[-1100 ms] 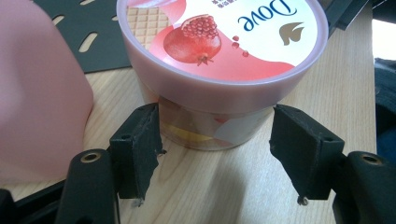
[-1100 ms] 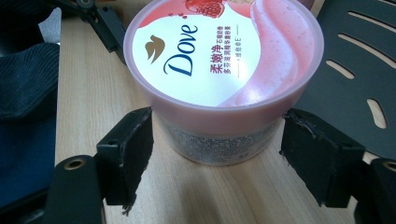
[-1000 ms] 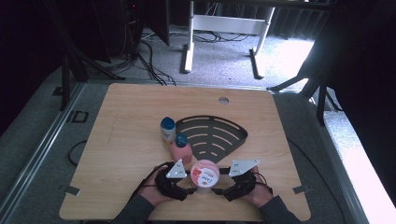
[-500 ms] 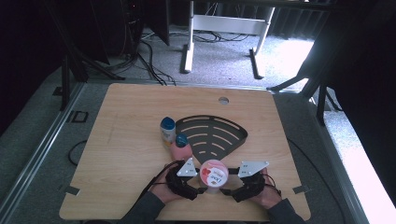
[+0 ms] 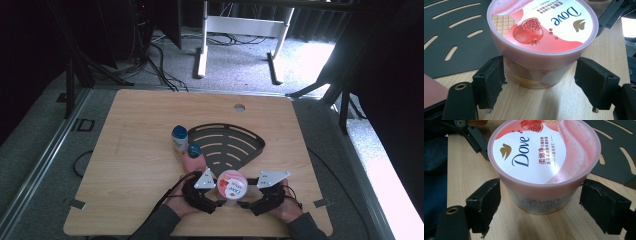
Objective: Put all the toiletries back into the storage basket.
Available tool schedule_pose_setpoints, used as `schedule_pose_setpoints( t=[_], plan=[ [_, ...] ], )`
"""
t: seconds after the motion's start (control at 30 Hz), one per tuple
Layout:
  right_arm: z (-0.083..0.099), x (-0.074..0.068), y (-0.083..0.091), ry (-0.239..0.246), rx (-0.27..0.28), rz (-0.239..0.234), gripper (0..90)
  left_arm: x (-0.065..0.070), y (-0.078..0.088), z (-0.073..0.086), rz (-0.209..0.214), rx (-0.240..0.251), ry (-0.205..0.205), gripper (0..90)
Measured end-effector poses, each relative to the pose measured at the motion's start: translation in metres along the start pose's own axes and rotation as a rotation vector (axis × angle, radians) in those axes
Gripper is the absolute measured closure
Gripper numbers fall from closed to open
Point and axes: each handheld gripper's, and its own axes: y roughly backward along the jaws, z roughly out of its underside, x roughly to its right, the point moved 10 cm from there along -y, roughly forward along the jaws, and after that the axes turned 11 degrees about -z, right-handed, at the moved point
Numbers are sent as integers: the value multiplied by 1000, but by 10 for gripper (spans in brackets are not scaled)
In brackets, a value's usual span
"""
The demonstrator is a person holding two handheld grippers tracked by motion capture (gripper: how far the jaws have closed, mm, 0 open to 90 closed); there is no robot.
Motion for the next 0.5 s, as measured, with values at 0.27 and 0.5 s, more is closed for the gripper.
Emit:
schedule_pose_setpoints(
  t=[0.27,0.5],
  plan=[
    [2,3,-2,17,-23,16,159,1,-8,3,2,-14,-20,209],
    [3,5,-5,18,-25,14,135,0,-7,-1,-13,16,-29,205]
  ],
)
